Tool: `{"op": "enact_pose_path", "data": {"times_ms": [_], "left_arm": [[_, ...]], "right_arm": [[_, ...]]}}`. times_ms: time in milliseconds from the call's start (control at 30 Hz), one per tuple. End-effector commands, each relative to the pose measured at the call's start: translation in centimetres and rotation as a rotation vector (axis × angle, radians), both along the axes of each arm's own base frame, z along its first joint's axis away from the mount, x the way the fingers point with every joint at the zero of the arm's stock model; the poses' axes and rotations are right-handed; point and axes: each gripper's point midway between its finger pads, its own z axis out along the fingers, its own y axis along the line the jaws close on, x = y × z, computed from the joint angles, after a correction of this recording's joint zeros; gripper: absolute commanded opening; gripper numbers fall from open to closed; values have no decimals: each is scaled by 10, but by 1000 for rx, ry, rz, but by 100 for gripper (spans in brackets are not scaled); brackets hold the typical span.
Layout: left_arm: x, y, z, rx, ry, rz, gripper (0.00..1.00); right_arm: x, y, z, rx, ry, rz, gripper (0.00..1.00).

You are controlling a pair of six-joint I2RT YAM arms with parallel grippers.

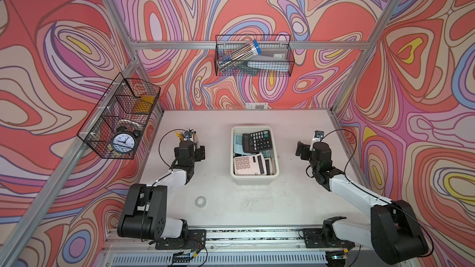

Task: Put the calculator in the storage box
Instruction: Reset both arms

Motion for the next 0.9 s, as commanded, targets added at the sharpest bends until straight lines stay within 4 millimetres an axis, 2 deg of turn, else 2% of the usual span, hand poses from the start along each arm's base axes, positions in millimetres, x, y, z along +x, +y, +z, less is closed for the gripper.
{"op": "enact_pose_path", "data": {"times_ms": [0,67,100,167,300,567,733,867], "left_arm": [[-9,2,3,-36,2,20,99],[-11,5,4,-38,-18,42,99],[-18,6,-4,-36,-7,45,99],[-24,4,-8,-25,-12,18,99],[-29,-4,-5,-24,-54,-42,99],[-28,-20,4,-24,-132,-152,99],[-28,-30,14,30,-241,-240,99],[-27,-29,6,35,-305,-246,99]], "right_arm": [[-1,-5,6,-1,-52,-14,98],[-2,-6,6,-5,-80,-19,98],[-1,-8,6,-7,-89,-26,98],[-1,-8,5,-14,-114,-27,98],[1,-13,4,-29,-178,-50,98],[5,-20,-6,-109,-278,-75,98],[4,-15,-5,-145,-301,-33,98],[8,-20,-9,-164,-334,-54,98]]}}
